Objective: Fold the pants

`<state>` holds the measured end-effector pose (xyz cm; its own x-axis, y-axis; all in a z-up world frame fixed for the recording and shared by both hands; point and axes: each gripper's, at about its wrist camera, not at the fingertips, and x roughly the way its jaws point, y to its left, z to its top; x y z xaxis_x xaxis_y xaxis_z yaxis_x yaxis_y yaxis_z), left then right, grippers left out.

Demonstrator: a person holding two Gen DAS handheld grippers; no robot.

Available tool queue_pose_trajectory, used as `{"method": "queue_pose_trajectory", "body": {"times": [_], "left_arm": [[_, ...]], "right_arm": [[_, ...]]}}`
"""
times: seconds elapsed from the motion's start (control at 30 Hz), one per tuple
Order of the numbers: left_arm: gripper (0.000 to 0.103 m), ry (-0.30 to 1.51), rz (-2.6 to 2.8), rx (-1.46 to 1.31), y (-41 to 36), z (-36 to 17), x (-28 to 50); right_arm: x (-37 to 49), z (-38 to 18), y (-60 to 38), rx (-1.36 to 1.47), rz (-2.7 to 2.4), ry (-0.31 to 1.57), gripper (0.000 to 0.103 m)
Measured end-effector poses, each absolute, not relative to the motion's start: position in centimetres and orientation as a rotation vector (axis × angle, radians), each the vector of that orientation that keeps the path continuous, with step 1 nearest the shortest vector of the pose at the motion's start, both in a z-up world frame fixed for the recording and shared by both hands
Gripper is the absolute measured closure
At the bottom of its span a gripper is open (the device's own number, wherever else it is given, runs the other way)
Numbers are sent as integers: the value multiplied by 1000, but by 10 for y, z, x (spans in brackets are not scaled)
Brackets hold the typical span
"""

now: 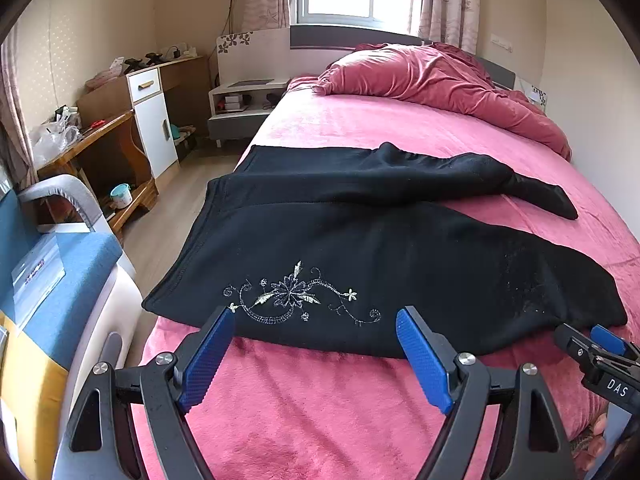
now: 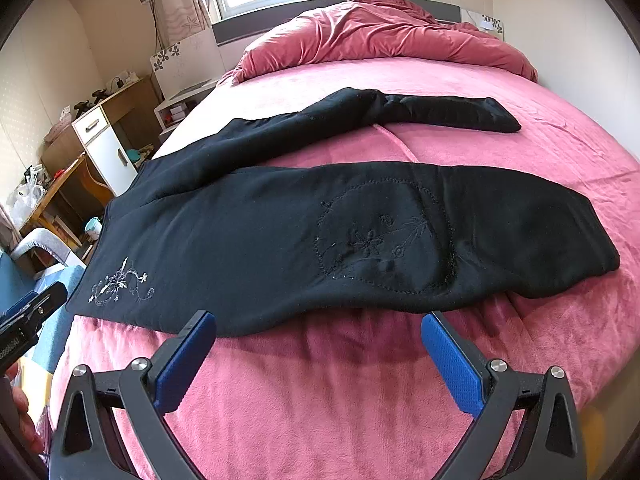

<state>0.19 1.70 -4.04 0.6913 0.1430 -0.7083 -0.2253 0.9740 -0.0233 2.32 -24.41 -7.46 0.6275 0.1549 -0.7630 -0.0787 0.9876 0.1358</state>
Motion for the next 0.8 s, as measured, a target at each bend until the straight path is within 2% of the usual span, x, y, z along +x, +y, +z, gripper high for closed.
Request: {"method": "queue_pose_trajectory", "body": {"times": [0.8], "left_arm": [[18, 805, 209, -131, 20, -46, 2]], "right_arm": [[24, -77, -247, 100, 128, 890, 0]]}}
